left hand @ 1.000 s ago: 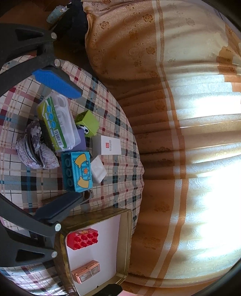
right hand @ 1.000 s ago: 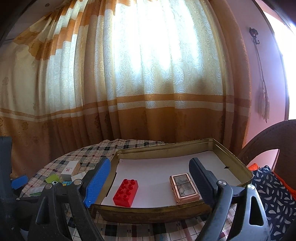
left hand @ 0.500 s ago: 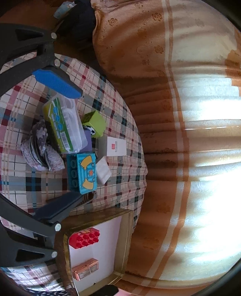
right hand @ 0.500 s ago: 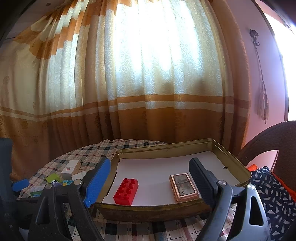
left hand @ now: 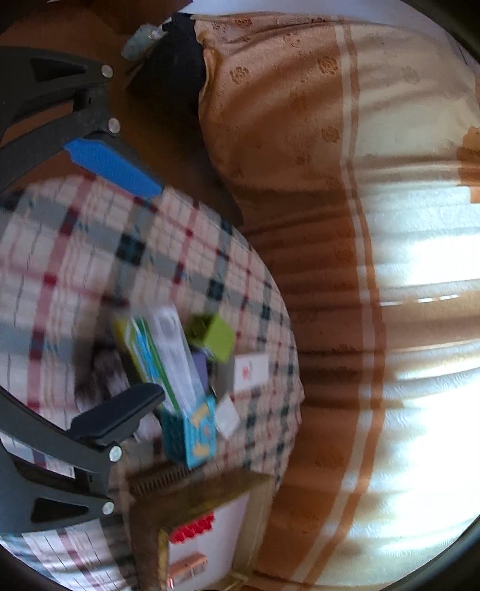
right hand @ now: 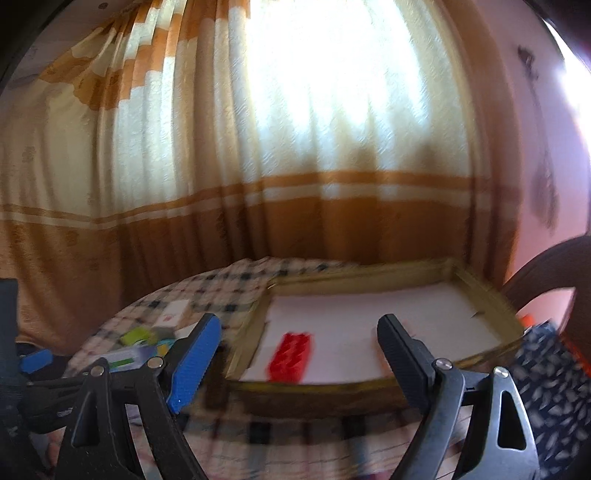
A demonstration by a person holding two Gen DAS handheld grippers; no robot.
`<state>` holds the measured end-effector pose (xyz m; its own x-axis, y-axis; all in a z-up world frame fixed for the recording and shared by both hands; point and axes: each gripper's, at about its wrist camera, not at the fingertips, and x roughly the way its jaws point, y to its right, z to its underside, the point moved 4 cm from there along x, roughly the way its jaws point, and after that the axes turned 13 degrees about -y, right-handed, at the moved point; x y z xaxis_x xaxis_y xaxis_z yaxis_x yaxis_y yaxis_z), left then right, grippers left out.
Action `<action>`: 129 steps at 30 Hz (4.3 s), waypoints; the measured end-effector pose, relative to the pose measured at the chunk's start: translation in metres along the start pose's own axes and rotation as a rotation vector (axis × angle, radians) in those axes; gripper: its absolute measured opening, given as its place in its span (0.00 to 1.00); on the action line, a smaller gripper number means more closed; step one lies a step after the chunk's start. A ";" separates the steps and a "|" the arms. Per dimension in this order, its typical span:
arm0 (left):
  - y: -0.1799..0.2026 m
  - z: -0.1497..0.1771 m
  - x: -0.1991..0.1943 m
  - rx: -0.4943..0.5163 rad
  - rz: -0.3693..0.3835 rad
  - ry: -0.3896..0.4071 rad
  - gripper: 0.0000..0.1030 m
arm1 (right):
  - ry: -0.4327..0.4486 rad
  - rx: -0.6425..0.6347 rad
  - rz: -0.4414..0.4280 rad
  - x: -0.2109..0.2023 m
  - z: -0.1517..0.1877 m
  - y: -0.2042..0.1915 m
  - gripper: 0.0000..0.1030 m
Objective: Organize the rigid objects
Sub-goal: 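Grasp the sequined pouch with the right tool, then grasp the clear plastic case with the left tool while the right tool holds the pouch, then carry the pouch with the right tool and clear case with the left tool over the tray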
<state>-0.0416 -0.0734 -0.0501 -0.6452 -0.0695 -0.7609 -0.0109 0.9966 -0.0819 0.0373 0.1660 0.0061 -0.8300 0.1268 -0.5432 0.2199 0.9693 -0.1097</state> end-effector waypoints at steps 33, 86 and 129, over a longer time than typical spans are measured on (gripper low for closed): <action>-0.086 -0.003 0.015 -0.074 -0.038 -0.024 0.99 | -0.596 -0.237 -0.321 0.105 0.051 -0.151 0.72; 0.043 0.011 0.019 0.177 0.288 -0.104 0.24 | -0.356 -0.131 -0.324 0.041 0.045 -0.053 0.72; 0.063 0.012 -0.010 0.172 0.403 -0.070 0.24 | -0.233 -0.004 -0.262 0.021 0.034 -0.003 0.72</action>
<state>-0.0271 -0.0102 -0.0554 -0.5185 0.3147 -0.7950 0.3625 0.9230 0.1289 0.0372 0.1583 -0.0333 -0.7183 -0.1774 -0.6728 0.0127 0.9635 -0.2675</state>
